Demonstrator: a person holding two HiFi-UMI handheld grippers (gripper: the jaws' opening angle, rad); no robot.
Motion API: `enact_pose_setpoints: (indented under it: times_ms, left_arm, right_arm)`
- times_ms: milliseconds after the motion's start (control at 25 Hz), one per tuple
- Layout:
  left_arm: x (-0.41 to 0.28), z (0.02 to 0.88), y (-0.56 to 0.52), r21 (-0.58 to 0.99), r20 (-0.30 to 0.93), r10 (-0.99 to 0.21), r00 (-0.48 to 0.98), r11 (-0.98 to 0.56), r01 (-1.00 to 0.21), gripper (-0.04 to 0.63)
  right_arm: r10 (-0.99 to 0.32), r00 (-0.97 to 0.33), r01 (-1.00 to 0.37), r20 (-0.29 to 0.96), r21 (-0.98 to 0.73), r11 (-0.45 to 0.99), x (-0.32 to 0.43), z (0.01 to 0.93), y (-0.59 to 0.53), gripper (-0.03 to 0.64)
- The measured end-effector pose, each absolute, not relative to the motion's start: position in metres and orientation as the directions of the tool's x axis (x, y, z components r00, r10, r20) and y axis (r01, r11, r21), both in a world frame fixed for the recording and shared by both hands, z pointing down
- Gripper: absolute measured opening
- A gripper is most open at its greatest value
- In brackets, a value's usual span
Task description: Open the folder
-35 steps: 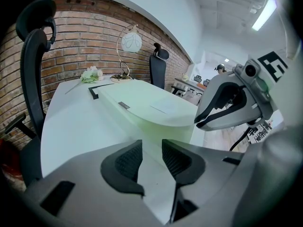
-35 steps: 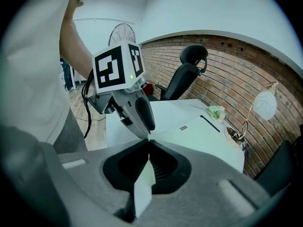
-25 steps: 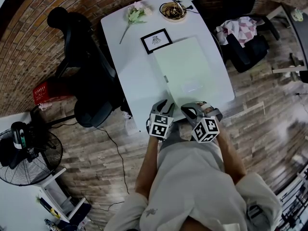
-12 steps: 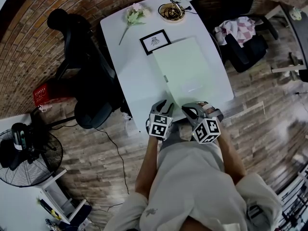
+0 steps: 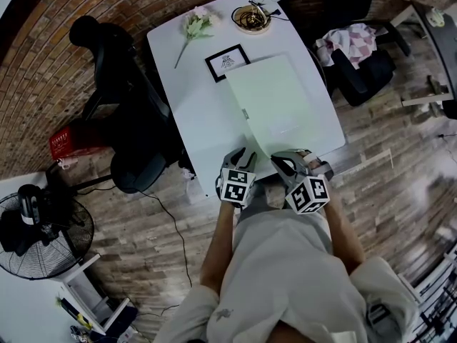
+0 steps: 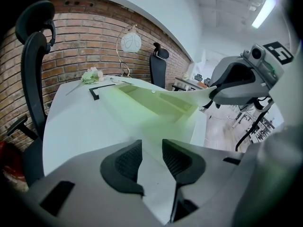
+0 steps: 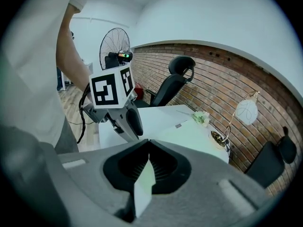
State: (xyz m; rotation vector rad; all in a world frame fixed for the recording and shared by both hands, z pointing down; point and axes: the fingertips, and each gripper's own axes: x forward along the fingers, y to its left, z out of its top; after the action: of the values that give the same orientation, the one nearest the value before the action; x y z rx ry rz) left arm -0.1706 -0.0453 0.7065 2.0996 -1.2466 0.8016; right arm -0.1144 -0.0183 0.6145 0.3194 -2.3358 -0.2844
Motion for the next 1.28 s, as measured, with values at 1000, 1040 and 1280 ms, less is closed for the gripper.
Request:
enact_pose_setpoints:
  times_ms: [1000,1040,1280]
  left_arm:
    - [-0.171,0.707,-0.045,0.156,0.735,-0.554,0.391,-0.423,-0.892,0.134]
    - [-0.171,0.708,-0.044,0.161,0.74,-0.547,0.391,-0.421,-0.893,0.134]
    - [-0.166,0.704,-0.047,0.183,0.746,-0.532,0.401,-0.415,-0.891,0.135]
  right_arm:
    - [-0.478,-0.662,-0.33,0.577,0.348,0.878,-0.085,0.568,-0.038,0.009]
    - [-0.484,-0.661,-0.337,0.573,0.349,0.874,-0.083,0.567,-0.038,0.009]
    - [-0.519,-0.656,-0.384,0.549,0.349,0.855,-0.077,0.555,-0.044,0.009]
